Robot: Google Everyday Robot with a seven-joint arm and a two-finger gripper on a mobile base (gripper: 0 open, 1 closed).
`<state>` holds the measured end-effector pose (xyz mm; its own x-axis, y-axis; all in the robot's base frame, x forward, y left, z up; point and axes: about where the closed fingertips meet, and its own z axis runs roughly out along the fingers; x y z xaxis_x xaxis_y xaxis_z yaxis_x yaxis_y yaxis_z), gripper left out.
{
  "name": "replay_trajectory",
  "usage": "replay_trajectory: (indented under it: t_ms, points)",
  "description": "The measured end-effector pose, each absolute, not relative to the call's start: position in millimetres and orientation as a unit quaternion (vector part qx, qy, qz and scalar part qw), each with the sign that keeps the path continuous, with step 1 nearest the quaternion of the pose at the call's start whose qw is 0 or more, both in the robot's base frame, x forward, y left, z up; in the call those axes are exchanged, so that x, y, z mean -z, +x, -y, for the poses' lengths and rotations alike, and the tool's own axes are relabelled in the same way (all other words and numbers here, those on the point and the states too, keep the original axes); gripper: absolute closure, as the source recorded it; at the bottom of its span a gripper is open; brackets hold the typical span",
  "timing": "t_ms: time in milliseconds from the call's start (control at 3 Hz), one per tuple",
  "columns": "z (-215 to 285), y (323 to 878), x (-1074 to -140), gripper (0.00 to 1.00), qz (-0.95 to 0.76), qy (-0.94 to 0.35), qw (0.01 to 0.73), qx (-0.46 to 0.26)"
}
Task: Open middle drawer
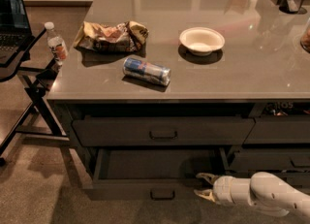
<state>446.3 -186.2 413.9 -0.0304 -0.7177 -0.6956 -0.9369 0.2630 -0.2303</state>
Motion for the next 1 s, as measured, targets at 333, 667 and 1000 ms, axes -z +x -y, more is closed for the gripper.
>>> replay_trajectory:
  t_ms: [333, 667, 1000]
  points:
    - [186.3, 446.2, -419.7, 0.99, -0.702, -0.589, 0.372, -0.147]
    - [190.0, 434.7, -424.2, 1.0, -0.69, -0.606, 0.375, -0.127]
    - [190.6, 429.7, -423.9, 1.0, -0.69, -0.606, 0.374, -0.127]
